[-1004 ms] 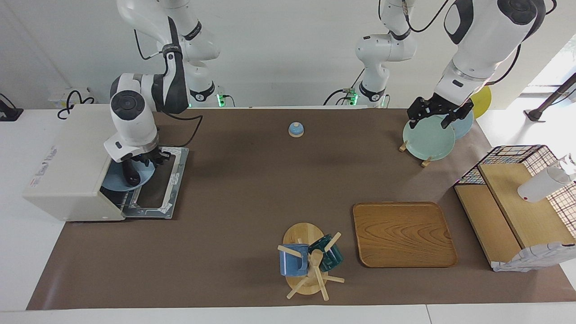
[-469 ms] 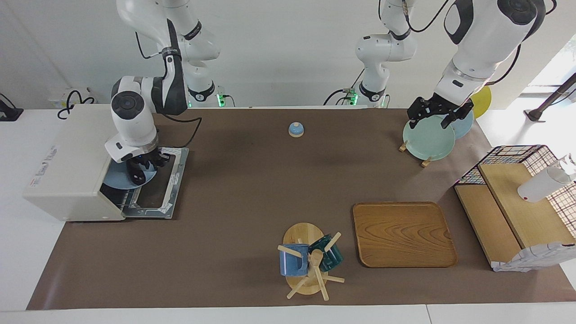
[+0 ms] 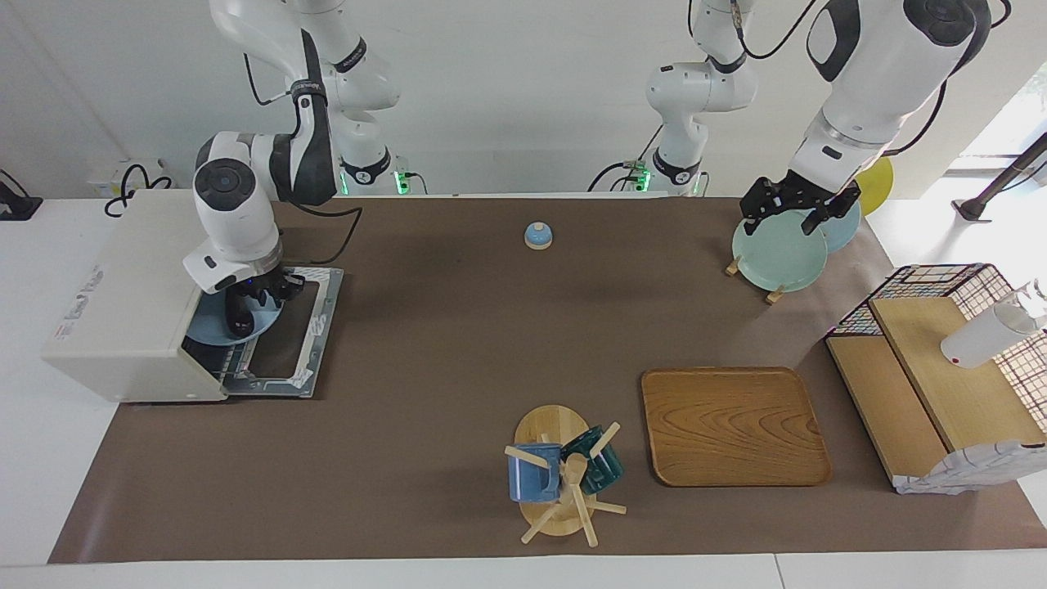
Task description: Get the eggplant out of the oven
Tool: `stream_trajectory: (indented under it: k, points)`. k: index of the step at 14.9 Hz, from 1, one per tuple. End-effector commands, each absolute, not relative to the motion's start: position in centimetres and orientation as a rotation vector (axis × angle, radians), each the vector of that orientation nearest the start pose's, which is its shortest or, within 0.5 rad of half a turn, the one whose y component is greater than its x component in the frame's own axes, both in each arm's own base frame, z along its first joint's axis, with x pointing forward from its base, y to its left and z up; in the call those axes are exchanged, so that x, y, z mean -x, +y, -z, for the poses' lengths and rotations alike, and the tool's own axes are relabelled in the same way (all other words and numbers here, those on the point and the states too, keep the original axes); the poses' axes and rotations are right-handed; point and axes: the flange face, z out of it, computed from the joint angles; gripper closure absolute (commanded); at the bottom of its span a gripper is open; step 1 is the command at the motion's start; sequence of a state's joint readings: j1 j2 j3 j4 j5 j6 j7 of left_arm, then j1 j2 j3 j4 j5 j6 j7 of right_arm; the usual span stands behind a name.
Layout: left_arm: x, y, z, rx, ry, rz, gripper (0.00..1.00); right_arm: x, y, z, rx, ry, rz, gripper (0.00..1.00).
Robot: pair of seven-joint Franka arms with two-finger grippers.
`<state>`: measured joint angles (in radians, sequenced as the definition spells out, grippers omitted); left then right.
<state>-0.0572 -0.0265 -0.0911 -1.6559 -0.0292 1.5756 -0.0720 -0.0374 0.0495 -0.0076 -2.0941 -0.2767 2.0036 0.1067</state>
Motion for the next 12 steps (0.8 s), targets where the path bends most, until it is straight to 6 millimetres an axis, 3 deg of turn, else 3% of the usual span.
stream_trajectory:
  k: [1,12]
  points:
    - [-53.7,-8.0,-59.9,3.151,0.124,-0.056,0.0,-53.6,-3.9,-40.0,3.382,-0.006,-0.214,0.73]
    - [-53.9,-8.1,-59.9,3.153,0.124,-0.039,0.0,-52.6,-3.9,-37.7,3.306,-0.041,-0.115,0.73]
